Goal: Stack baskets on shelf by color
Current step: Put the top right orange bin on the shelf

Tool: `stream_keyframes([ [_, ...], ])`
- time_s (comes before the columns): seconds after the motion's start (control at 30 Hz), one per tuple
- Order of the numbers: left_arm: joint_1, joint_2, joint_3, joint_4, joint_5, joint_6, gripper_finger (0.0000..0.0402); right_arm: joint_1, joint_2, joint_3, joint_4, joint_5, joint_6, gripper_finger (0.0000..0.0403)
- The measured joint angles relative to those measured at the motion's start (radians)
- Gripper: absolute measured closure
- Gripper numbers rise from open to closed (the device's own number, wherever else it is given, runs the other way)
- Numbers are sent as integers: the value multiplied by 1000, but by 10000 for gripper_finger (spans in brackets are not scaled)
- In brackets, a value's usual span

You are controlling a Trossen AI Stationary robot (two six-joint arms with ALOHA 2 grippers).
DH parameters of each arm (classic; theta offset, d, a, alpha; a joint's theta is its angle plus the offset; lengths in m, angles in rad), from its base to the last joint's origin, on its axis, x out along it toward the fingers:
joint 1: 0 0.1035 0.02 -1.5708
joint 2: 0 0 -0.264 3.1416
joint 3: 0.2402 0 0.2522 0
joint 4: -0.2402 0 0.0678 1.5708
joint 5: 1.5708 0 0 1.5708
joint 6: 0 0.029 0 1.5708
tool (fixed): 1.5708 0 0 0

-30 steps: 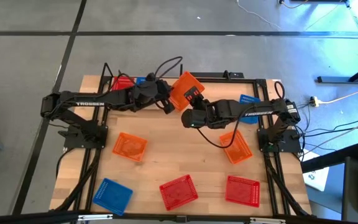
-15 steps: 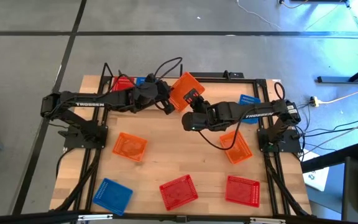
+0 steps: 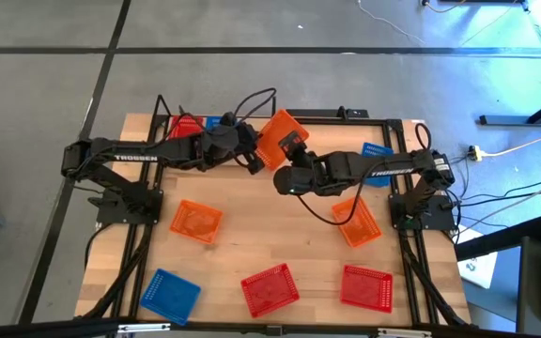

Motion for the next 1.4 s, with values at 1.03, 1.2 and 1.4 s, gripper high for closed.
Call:
stream_keyframes([
  [1.03, 202, -133, 2, -145, -110, -478, 401, 129, -259, 1, 359, 37, -13, 304],
  [1.2, 310, -127, 0, -301, 95, -760, 401, 129, -260, 1, 371, 30, -14, 304],
  [1.4, 343, -55, 0, -325, 218, -872, 401, 129, -260, 1, 373, 17, -2, 304],
])
